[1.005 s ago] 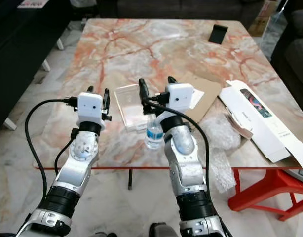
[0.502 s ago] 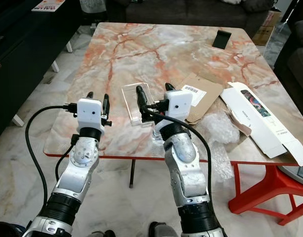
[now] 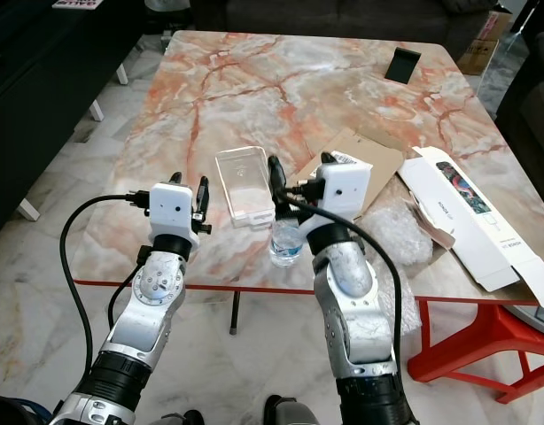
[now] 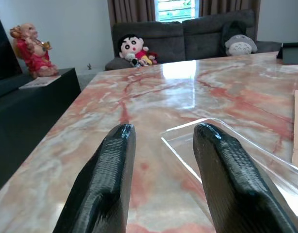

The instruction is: Picking trash to rubbish bin

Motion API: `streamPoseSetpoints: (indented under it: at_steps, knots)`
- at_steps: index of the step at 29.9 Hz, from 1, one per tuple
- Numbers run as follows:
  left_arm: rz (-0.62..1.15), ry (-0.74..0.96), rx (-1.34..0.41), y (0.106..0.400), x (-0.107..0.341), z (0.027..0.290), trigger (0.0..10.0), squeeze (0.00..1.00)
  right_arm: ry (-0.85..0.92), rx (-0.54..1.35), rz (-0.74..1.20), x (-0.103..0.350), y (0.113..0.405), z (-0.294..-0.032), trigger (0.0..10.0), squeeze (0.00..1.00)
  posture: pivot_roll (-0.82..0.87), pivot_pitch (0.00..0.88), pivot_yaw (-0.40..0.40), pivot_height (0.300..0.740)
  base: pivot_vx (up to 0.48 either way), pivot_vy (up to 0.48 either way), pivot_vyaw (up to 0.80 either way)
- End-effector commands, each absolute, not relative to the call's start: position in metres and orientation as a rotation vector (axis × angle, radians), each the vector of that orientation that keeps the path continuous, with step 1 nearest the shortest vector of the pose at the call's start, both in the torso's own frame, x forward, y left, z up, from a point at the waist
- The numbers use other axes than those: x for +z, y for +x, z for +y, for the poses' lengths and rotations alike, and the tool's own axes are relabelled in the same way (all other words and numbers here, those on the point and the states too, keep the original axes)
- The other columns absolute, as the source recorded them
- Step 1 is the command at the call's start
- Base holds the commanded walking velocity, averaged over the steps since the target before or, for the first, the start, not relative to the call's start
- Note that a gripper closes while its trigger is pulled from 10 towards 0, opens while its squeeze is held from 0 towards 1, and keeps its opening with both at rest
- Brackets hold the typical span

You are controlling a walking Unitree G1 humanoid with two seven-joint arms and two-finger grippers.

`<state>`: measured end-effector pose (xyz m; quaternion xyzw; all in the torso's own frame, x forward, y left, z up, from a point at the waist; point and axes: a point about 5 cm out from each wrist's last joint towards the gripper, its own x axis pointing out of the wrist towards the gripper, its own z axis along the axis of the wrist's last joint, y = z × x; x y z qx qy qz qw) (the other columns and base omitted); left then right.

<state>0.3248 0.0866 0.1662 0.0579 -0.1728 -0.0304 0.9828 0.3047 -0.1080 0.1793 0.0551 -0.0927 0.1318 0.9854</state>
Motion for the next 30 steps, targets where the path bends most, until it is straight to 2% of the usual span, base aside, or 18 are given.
streamPoseSetpoints:
  at_steps: [1,18,25,26,27,28,29,30]
  knots:
    - [-0.326,0.123,-0.080,0.324,0.161,0.083,10.0,0.00,0.104,0.263,-0.180,0.180,0.299,-0.109,10.0,0.00,-0.24,0.162,-0.066,0.740,0.000,0.000,0.00]
    - [-0.298,0.110,-0.107,0.319,0.152,0.074,10.0,0.00,0.104,0.292,-0.120,0.171,0.277,-0.109,10.0,0.00,-0.24,0.120,-0.079,0.740,0.000,0.000,0.00]
    - [-0.291,0.132,-0.095,0.322,0.151,0.082,10.0,0.00,0.103,0.295,-0.104,0.167,0.277,-0.105,10.0,0.00,-0.22,0.126,-0.071,0.740,0.000,0.000,0.00]
    - [-0.291,0.136,-0.090,0.323,0.151,0.084,10.0,0.00,0.102,0.297,-0.104,0.166,0.277,-0.104,8.4,0.00,-0.21,0.127,-0.070,0.740,0.000,0.000,0.00]
    - [-0.293,0.140,-0.083,0.324,0.152,0.086,10.0,0.00,0.101,0.300,-0.103,0.166,0.277,-0.103,2.9,0.00,-0.21,0.129,-0.069,0.740,0.000,0.000,0.00]
    - [-0.294,0.142,-0.080,0.324,0.153,0.087,10.0,0.00,0.102,0.302,-0.102,0.165,0.277,-0.102,0.9,0.00,-0.21,0.129,-0.069,0.740,0.000,0.000,0.00]
    - [-0.295,0.143,-0.079,0.324,0.153,0.087,10.0,0.00,0.102,0.305,-0.100,0.165,0.277,-0.102,0.5,0.00,-0.20,0.129,-0.069,0.740,0.000,0.000,0.00]
    - [-0.295,0.144,-0.077,0.324,0.154,0.088,10.0,0.00,0.102,0.308,-0.097,0.164,0.277,-0.100,0.6,0.00,-0.20,0.133,-0.068,0.740,0.000,0.000,0.00]
